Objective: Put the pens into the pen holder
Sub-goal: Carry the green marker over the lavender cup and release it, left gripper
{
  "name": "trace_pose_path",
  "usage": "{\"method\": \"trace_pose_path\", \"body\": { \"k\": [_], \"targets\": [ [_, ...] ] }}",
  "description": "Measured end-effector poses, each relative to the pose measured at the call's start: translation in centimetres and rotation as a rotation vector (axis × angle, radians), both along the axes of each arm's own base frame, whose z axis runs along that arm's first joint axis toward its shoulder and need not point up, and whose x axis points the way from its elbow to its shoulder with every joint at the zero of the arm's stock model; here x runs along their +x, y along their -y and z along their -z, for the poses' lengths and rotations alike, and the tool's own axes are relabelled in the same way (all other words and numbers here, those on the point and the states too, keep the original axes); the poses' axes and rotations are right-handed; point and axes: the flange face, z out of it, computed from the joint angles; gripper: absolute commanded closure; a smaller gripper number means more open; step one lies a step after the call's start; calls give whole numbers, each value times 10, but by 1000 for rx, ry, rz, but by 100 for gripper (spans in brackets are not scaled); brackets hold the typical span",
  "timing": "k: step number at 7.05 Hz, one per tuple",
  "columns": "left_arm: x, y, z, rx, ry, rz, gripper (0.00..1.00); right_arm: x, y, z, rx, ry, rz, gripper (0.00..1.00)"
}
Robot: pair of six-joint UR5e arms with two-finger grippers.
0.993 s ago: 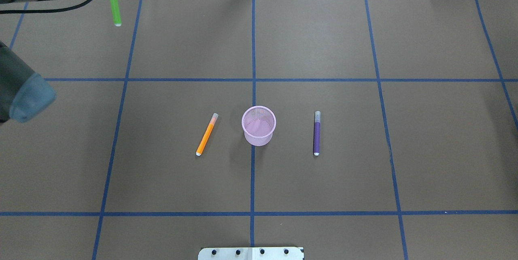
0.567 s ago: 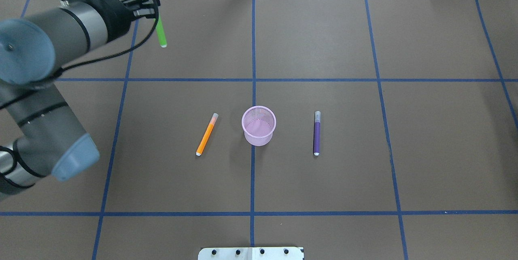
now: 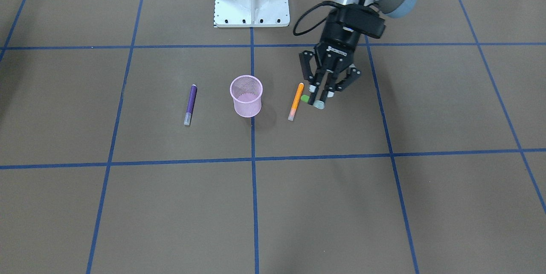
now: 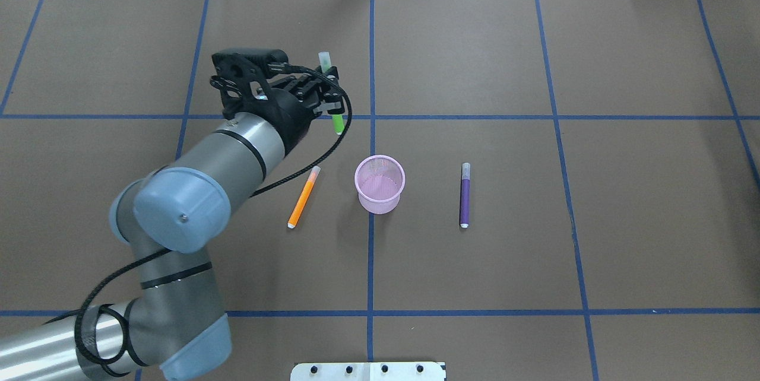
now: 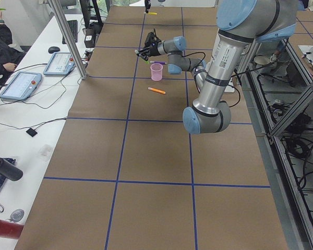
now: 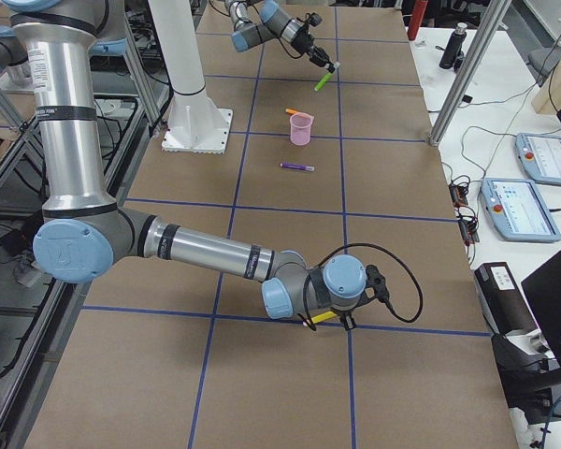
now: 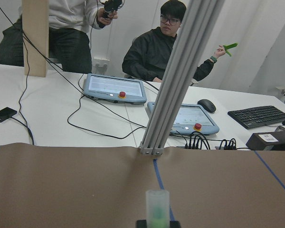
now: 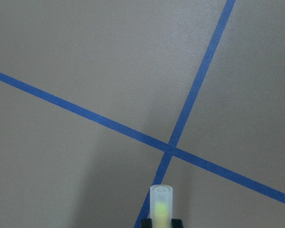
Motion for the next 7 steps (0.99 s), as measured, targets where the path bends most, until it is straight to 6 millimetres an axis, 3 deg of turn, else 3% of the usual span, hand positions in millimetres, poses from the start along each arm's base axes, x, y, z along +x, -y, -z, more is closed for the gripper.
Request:
{"method": "trace_pose_path", "body": {
  "k": [1,3,7],
  "targets": [
    [24,-4,7,-4,3,-6,100,1,2,7,-8,6,-4,100],
    [62,-9,-1,-19,44,-27,100,2,4,19,-18,12,-5,100],
    [87,-30,-7,-19,70,-82,100,3,5,22,-19,14,-8,100]
  ]
}}
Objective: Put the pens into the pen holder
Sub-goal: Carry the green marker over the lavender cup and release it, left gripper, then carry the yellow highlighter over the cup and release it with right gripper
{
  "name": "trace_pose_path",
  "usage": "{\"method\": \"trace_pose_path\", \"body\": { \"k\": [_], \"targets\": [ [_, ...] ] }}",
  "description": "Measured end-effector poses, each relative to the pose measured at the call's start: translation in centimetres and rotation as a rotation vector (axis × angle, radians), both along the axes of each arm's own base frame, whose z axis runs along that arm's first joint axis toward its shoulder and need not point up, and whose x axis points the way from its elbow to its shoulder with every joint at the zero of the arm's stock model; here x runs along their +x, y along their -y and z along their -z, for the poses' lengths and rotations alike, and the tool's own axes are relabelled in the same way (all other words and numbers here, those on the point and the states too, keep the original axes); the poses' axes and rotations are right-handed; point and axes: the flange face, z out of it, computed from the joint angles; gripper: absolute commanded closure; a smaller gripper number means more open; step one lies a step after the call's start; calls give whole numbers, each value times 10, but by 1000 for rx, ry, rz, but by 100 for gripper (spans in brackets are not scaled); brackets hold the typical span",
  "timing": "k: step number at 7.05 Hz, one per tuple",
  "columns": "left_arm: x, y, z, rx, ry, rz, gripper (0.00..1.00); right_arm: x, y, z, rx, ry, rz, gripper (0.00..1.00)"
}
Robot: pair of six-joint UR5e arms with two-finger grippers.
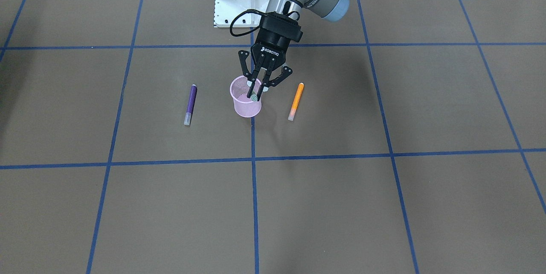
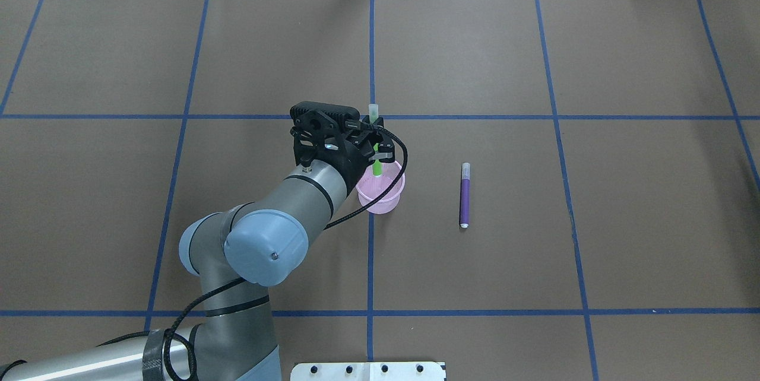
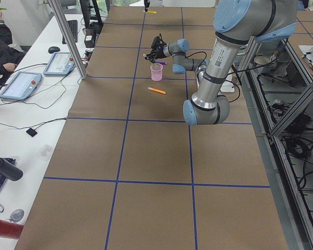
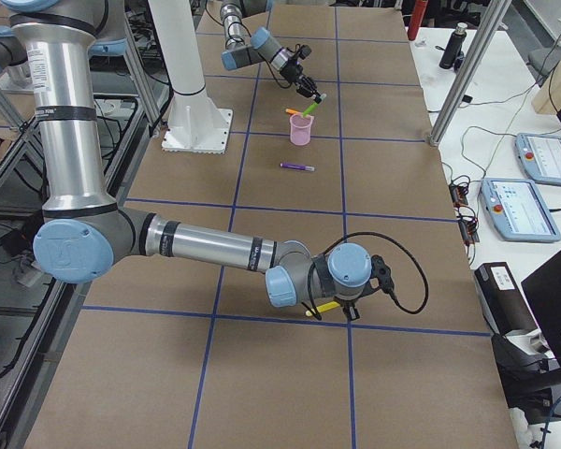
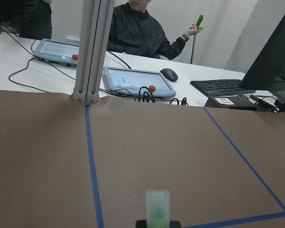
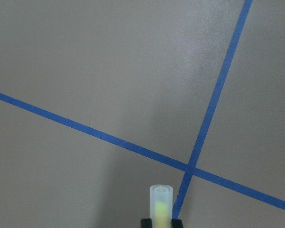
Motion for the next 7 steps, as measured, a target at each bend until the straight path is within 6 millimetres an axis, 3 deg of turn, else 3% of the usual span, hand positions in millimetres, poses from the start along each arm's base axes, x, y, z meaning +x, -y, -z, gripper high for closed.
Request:
{"method": "trace_pose_path", "body": {
  "k": [1,2,3,4,7],
  "targets": [
    [5,-6,0,-1,0,-11,100,1,0,0,0,0,-2,100],
    [8,-9,-2,-3,2,-16,87,2,0,1,3,1,-4,100],
    [13,-9,-7,-7,9,-16,52,2,1,3,7,1,-4,100],
    [16,-8,-8,-9,12,-16,4,2,1,6,13,3,-4,100],
    [9,-10,4,0,-11,-22,0,3,5,30,58,15,-7,100]
  ]
}}
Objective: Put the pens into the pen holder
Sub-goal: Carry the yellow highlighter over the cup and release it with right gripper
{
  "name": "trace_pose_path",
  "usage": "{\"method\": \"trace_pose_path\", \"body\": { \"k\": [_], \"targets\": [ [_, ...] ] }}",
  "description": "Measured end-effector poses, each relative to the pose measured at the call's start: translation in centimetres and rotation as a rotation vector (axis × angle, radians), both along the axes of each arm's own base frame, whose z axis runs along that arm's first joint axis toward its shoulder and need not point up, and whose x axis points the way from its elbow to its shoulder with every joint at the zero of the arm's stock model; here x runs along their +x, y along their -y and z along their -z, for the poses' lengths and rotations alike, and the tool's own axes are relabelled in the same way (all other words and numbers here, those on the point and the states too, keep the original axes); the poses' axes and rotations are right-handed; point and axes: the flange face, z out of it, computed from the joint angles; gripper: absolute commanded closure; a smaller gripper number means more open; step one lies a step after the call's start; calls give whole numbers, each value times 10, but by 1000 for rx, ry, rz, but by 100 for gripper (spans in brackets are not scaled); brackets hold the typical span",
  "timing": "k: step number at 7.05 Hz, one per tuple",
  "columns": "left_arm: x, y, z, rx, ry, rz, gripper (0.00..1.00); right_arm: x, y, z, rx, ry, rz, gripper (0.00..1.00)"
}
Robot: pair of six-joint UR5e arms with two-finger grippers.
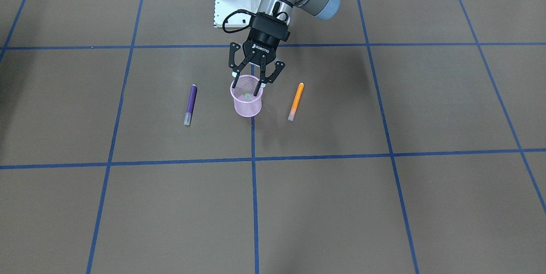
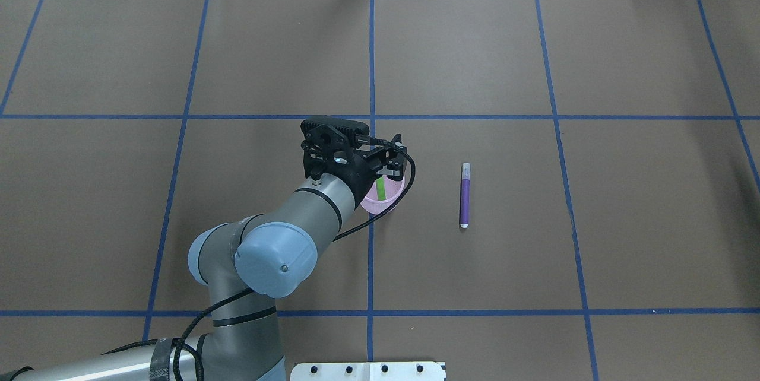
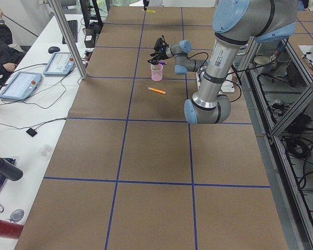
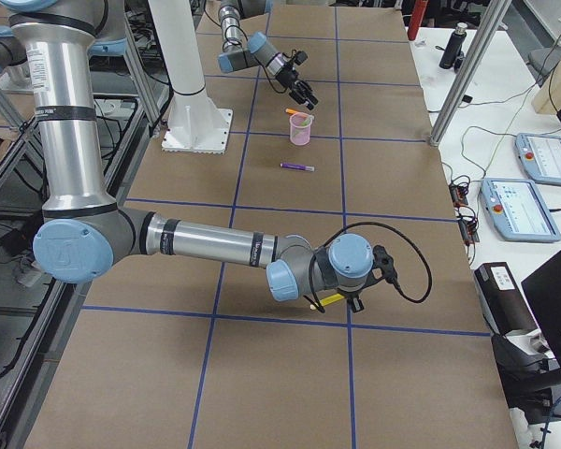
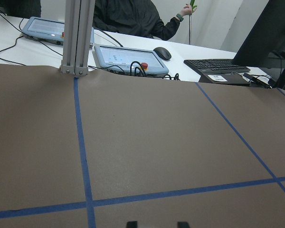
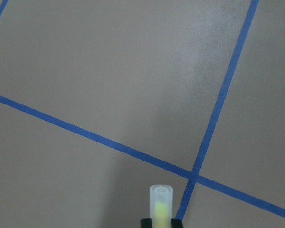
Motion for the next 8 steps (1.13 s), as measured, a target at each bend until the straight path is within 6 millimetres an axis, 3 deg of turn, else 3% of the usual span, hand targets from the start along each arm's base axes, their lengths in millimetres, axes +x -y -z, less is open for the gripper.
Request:
{"method": "trace_pose_path", "body": {
  "k": [1,3,6,8],
  "targets": [
    [-11,-1,11,5,-25,-16,0,1,2,20,22,7,-16,100],
    [-31,10,21,3,-46,-47,0,2,4,89,40,45,-97,100],
    [-63,68,-1,-97,50,-178,0,1,3,182,98,100,-168,100],
    [-101,114,-19,-234,124,-319,0,-10,10,230,139,138,-183,100]
  ]
}}
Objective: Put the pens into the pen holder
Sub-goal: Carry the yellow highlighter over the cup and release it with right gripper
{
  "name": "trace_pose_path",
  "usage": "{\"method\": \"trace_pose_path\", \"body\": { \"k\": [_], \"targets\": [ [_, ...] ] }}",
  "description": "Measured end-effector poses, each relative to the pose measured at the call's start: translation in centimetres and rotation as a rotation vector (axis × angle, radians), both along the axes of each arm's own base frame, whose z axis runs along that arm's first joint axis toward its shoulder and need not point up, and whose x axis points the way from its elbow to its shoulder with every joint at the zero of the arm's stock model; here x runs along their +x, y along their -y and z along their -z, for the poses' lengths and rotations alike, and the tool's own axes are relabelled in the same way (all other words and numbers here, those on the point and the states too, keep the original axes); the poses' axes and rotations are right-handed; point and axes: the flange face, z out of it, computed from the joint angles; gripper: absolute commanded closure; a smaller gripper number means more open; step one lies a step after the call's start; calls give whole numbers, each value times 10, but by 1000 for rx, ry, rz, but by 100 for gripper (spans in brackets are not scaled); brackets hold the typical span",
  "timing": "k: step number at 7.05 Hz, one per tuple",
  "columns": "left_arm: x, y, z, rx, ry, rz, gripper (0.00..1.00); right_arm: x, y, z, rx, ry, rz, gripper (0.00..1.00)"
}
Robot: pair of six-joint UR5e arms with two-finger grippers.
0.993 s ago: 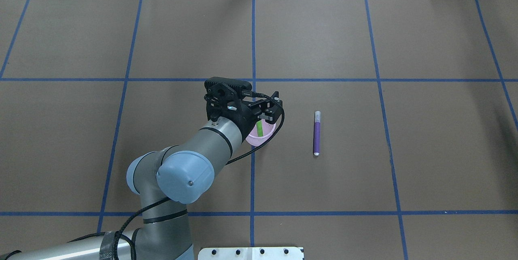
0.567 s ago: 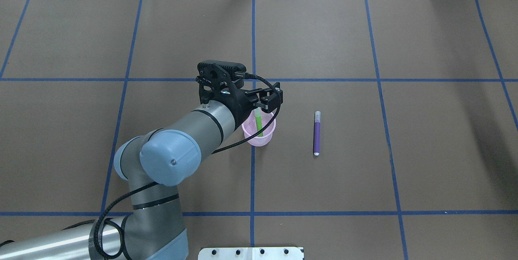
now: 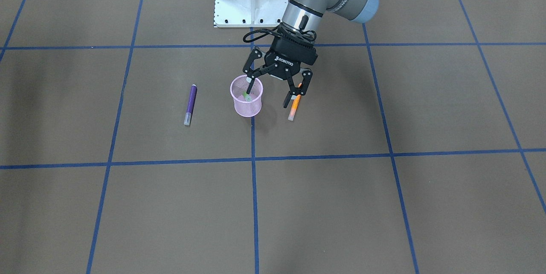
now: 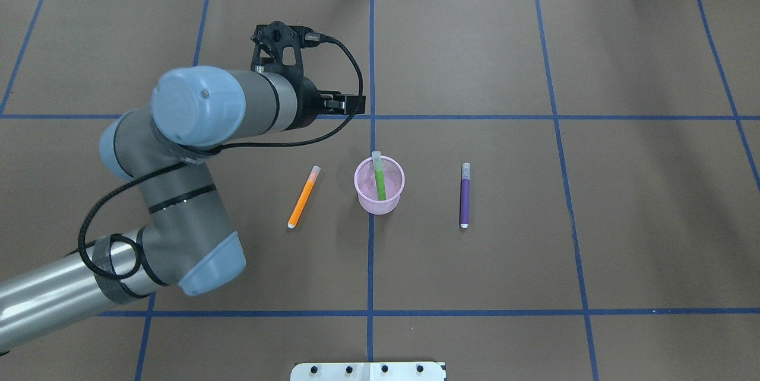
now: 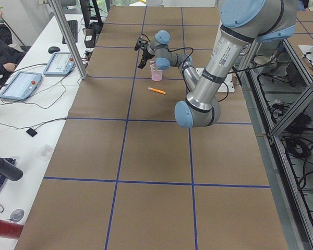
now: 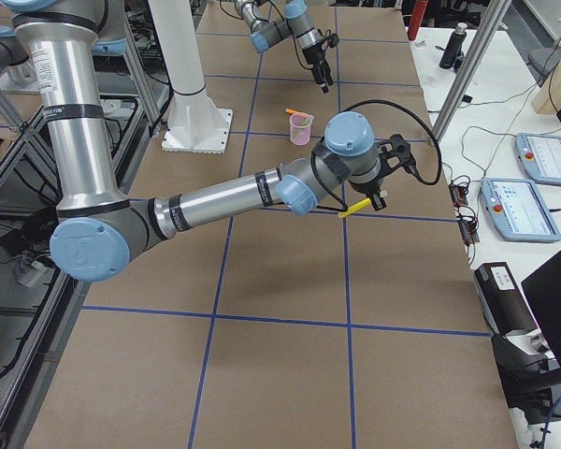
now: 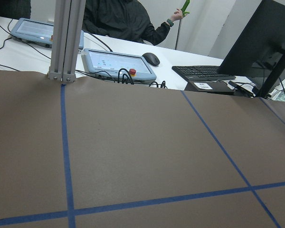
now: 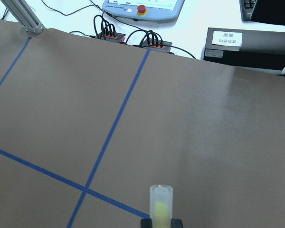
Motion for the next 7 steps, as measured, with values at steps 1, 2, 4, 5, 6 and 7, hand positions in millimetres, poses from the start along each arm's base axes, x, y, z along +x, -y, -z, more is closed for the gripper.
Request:
{"method": "trace_pose_path", "body": {
  "k": [1,2,4,5,6,7],
  "targets": [
    [-14,13,-8,-57,22,-60,0,-13,2,17,45,13,11,100],
    [-20,17,-18,-96,36,-110,1,-29,3,33,76,41,11,100],
    [-22,13,-47,-140,62,-169,1,-67,3,67,112,116,-21,100],
    [-23,12,-61,-147,79,-182,0,-94,3,89,129,163,-35,100],
    [-23,12,-76,-137,104,-196,0,-131,2,118,157,215,-49,100],
    [-23,11,-90,-118,134,-212,0,-181,-6,149,181,277,-77,100]
  ]
}}
